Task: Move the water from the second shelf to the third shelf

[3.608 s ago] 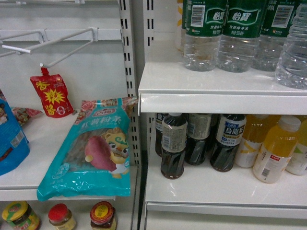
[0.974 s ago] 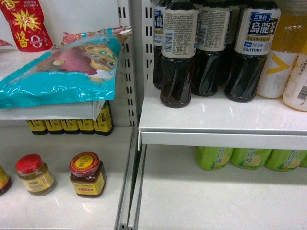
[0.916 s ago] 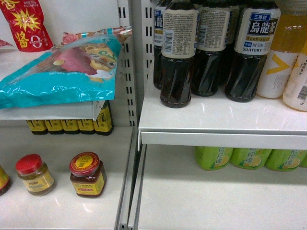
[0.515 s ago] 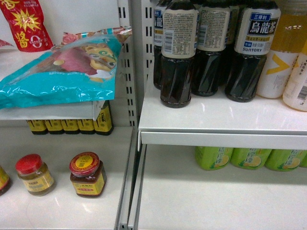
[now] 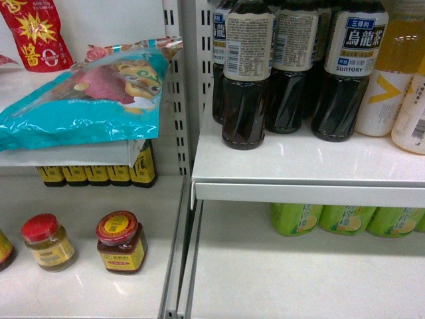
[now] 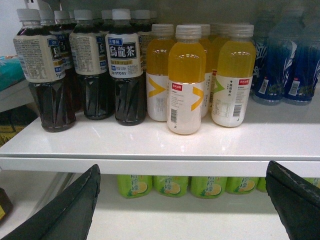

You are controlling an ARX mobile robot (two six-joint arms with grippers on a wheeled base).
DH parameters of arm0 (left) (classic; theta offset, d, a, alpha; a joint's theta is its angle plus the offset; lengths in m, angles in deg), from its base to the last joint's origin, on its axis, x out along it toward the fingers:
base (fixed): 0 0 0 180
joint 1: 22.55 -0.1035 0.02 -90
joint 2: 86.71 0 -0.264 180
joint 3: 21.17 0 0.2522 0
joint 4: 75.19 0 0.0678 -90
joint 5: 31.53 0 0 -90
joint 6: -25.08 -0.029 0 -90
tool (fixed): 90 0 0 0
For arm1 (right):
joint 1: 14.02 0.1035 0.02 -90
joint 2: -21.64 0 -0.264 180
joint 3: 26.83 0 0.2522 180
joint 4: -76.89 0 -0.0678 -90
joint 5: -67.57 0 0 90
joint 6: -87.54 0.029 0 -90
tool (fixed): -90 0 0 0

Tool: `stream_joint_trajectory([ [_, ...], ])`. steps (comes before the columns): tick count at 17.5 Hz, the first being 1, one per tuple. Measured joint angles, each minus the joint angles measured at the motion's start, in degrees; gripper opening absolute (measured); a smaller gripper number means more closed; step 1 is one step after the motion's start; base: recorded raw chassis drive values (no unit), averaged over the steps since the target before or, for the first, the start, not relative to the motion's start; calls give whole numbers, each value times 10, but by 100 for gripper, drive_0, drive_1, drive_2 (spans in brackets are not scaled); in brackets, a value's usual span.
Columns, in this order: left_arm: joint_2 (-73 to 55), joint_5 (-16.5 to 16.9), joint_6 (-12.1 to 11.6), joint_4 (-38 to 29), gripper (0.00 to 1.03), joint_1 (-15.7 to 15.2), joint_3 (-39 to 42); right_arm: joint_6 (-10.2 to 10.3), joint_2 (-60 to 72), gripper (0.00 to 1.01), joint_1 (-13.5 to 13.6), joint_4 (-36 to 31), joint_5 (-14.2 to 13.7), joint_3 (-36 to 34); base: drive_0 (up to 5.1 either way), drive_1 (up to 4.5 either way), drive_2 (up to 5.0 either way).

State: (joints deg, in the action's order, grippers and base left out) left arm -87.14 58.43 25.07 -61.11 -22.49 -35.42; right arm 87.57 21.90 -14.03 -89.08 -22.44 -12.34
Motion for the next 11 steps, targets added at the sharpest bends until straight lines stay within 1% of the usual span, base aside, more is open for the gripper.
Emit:
stream_joint_trajectory([
  [11,0,0,0,0,98,0,0,0,0,98,0,0,0,0,0,0,0],
])
